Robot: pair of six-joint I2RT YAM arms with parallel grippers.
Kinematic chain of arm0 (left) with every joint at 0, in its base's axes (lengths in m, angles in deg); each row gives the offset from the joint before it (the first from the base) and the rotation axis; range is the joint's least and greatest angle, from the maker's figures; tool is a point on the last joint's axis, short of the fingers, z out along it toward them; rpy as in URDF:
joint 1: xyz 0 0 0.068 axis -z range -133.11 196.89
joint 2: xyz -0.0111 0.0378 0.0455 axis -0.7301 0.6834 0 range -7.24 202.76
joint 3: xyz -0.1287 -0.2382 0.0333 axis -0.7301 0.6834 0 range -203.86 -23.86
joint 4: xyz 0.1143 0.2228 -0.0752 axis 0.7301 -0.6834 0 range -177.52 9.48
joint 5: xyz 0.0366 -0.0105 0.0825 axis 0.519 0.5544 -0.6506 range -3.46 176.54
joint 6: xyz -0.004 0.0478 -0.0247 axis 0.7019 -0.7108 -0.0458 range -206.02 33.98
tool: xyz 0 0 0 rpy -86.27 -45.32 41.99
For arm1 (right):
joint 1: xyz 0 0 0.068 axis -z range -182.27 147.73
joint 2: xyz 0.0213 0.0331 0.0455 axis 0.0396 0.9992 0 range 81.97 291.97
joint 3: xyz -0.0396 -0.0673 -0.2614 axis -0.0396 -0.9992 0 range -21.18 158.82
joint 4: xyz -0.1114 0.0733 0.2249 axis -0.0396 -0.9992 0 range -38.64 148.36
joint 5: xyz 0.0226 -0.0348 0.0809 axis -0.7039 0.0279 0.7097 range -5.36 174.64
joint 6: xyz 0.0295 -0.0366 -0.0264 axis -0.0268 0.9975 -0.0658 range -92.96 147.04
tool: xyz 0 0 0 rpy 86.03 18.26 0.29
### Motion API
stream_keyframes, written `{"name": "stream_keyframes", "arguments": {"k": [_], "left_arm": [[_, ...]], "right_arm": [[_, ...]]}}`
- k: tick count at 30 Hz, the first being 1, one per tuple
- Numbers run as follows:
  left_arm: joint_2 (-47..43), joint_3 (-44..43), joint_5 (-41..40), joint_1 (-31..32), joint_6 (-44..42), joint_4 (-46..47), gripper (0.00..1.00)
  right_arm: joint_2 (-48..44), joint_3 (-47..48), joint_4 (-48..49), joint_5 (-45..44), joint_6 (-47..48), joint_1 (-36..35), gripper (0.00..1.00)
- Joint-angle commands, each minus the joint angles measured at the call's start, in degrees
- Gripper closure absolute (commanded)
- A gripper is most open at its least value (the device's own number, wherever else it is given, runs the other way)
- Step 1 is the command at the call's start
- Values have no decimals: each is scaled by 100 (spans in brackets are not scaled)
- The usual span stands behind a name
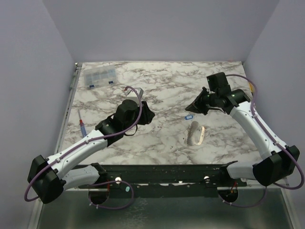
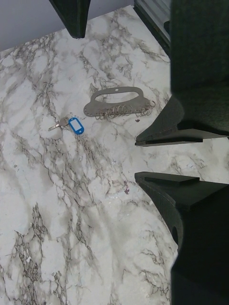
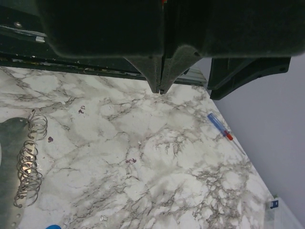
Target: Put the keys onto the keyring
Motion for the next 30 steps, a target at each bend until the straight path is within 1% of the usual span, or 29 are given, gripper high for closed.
{"name": "stream_keyframes", "arguments": {"k": [1,7,10,14,15,16,18,19,20,21,24,27,29,30], "left_arm": [[-2,108,204,9,48,43,65],[66,259,427,9,-189,286,65],[167,352,613,75,-373,531,65],[473,350,499,554,-779,822,65],[578,321,449,735,-932,877,65],[699,291,425,875,-1074,892,65],[933,242,471,1140,-1356,1077,65],[1067,237,568,1243,-1500,1194,64],[1178,244,652,1324,-1666,1318,63],[1307,253,737,1396,-1855,1446,62],[1731,186,946,1544,-2160,1800,61],[2267,-84,850,1623,-2216,1919,59],[2671,-345,718,1682,-2151,1925,59],[2867,-492,532,1711,-2113,1924,59]], "right_arm": [[39,177,-325,-246,-276,23,99],[-56,77,-292,-273,-267,23,99],[-161,-66,-171,-326,-40,28,99],[-449,-453,84,-714,411,23,100],[-552,-542,113,-904,553,23,97],[-606,-608,75,-1117,645,27,79],[-720,-720,33,-1489,892,23,39],[-800,-790,71,-1583,1081,23,27],[-874,-868,93,-1694,1179,23,18],[-958,-940,110,-1814,1258,23,13],[-1248,-1205,273,-2143,1516,23,7],[-1564,-1435,329,-2733,1548,23,6],[-1655,-1473,181,-3251,1406,27,6],[-1663,-1443,104,-3443,1409,25,6]]}}
